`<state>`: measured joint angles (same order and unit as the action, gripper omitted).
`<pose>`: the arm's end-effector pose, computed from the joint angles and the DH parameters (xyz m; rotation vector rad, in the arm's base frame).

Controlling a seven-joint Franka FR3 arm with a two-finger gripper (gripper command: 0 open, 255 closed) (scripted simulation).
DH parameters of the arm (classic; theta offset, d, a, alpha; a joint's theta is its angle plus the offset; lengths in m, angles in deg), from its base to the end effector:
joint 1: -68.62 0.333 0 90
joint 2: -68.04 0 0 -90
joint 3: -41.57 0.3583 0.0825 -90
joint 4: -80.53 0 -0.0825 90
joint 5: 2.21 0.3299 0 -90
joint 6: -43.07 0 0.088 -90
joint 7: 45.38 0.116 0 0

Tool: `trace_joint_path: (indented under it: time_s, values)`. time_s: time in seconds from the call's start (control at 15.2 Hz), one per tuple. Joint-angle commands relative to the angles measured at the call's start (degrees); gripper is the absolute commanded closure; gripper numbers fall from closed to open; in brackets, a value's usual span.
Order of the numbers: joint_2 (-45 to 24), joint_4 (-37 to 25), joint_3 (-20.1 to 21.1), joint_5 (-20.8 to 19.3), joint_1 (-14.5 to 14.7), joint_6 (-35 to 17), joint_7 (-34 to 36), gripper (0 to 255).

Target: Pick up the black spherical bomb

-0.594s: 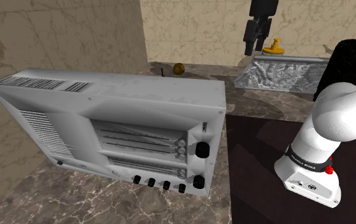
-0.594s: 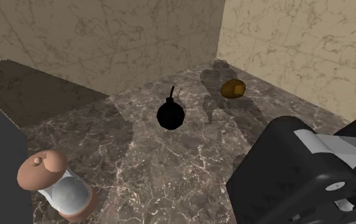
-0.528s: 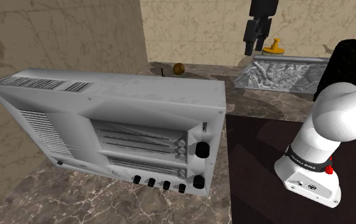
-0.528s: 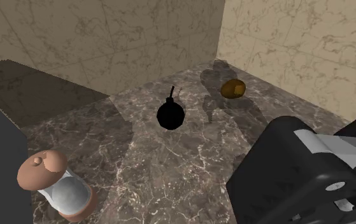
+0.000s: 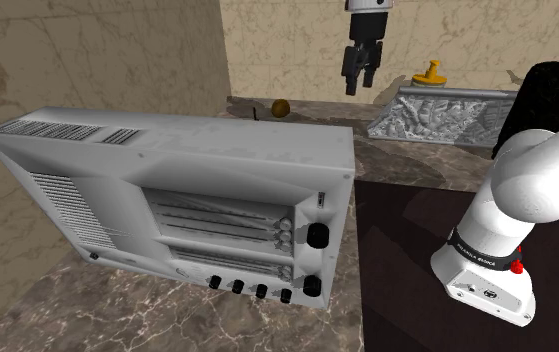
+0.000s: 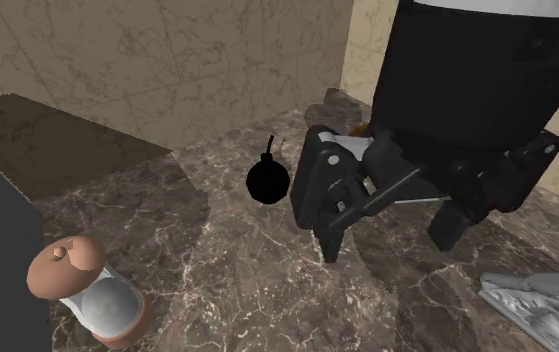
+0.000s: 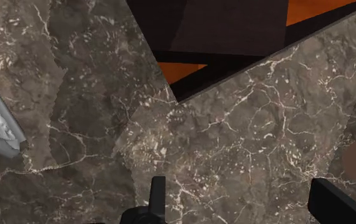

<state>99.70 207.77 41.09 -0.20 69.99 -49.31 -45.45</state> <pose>0.2998 0.0077 0.6107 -3.1013 -0.0243 0.0871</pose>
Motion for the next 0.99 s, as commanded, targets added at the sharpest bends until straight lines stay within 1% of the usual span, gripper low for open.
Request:
trace_joint_path:
  time_s: [0.0,0.46,0.92]
  values:
    - [-4.8,-2.8,0.4,0.0,0.4,-2.1,-0.2,0]
    - [-20.0,-12.7,1.4,-0.3,1.3,-7.3,-1.2,0]
    - [-35.7,-26.5,2.4,-1.2,2.3,-9.0,-1.8,0]
